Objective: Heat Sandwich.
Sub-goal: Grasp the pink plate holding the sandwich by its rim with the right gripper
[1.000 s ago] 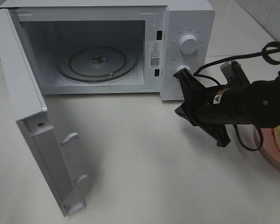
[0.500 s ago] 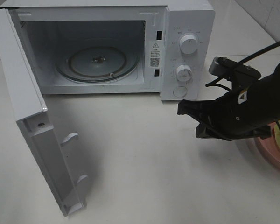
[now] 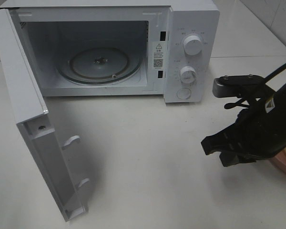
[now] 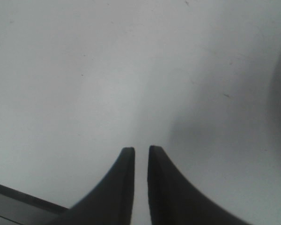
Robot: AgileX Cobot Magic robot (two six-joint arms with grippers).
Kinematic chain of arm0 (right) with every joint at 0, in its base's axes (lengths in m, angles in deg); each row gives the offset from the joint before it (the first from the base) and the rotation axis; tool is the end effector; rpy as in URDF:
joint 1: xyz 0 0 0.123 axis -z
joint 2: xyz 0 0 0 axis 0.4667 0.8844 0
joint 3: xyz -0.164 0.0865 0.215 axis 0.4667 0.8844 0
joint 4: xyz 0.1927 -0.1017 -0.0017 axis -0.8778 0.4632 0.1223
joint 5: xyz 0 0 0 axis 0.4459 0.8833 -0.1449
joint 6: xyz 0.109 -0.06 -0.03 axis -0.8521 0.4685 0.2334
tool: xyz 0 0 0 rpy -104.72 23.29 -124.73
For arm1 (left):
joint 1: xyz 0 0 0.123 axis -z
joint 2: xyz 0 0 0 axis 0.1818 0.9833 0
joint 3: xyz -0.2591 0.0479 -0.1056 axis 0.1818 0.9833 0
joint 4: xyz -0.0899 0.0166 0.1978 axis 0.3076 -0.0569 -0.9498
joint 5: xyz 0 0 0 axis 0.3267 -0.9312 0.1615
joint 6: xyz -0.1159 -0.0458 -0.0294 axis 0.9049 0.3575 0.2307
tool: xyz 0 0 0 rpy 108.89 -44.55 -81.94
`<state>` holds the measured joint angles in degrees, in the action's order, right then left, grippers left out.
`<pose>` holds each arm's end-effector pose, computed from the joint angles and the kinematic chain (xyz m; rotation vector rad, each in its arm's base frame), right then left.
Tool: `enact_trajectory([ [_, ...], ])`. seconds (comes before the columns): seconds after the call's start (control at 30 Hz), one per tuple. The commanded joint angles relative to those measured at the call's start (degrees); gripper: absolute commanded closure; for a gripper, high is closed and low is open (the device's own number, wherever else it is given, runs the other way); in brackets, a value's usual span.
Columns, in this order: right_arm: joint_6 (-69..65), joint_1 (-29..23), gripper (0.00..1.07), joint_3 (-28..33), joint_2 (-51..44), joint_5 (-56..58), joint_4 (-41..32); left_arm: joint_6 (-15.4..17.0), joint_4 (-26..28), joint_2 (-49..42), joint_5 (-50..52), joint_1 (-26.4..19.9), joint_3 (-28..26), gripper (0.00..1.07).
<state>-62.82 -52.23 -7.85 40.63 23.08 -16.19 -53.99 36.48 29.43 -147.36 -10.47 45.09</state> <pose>0.2030 0.1015 0.1681 -0.3165 2.7891 0.2511 -0.0003 -0.0104 0.2458 0.0135 2.0205 -0.1058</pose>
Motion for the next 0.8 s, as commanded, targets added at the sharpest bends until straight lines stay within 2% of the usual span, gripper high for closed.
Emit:
enact_trajectory([
  [0.03, 0.9, 2.2, 0.82, -0.5, -0.8, 2.9, 1.8, -0.1, 0.5, -1.1, 0.3, 0.2, 0.2, 0.1],
  [0.07, 0.9, 2.8, 0.76, -1.0, -0.9, 3.9, 2.8, -0.1, 0.5, -1.1, 0.3, 0.2, 0.2, 0.1],
  [0.1, 0.9, 2.8, 0.76, -1.0, -0.9, 3.9, 2.8, -0.1, 0.5, -1.1, 0.3, 0.2, 0.2, 0.1],
  [0.13, 0.9, 3.6, 0.65, -2.1, -1.0, 5.6, 4.2, -0.1, 0.5, -1.1, 0.3, 0.2, 0.2, 0.1],
  [0.23, 1.1, 4.2, 0.43, -4.2, -1.2, 7.8, 6.6, -0.1, 0.5, -1.1, 0.3, 0.2, 0.2, 0.1],
  [0.27, 1.1, 4.2, 0.43, -4.2, -1.2, 7.8, 6.6, -0.1, 0.5, -1.1, 0.3, 0.2, 0.2, 0.1],
  [0.3, 1.2, 4.5, 0.3, -5.6, -1.3, 8.9, 8.3, -0.1, 0.5, -1.1, 0.3, 0.2, 0.2, 0.1],
  [0.4, 1.4, 5.5, 0.15, -7.5, -1.3, 10.2, 9.7, -0.1, 0.5, -1.1, 0.3, 0.2, 0.2, 0.1],
  [0.43, 1.4, 5.5, 0.15, -7.5, -1.3, 10.2, 9.7, -0.1, 0.5, -1.1, 0.3, 0.2, 0.2, 0.1],
  [0.47, 1.9, 6.4, 0.1, -8.6, -1.2, 11.5, 10.4, -0.1, 0.5, -1.1, 0.3, 0.2, 0.2, 0.1],
  [0.8, 4.0, 13.1, 0.12, -9.9, -1.2, 13.2, 11.6, -0.1, 0.5, -1.1, 0.3, 0.2, 0.2, 0.1],
])
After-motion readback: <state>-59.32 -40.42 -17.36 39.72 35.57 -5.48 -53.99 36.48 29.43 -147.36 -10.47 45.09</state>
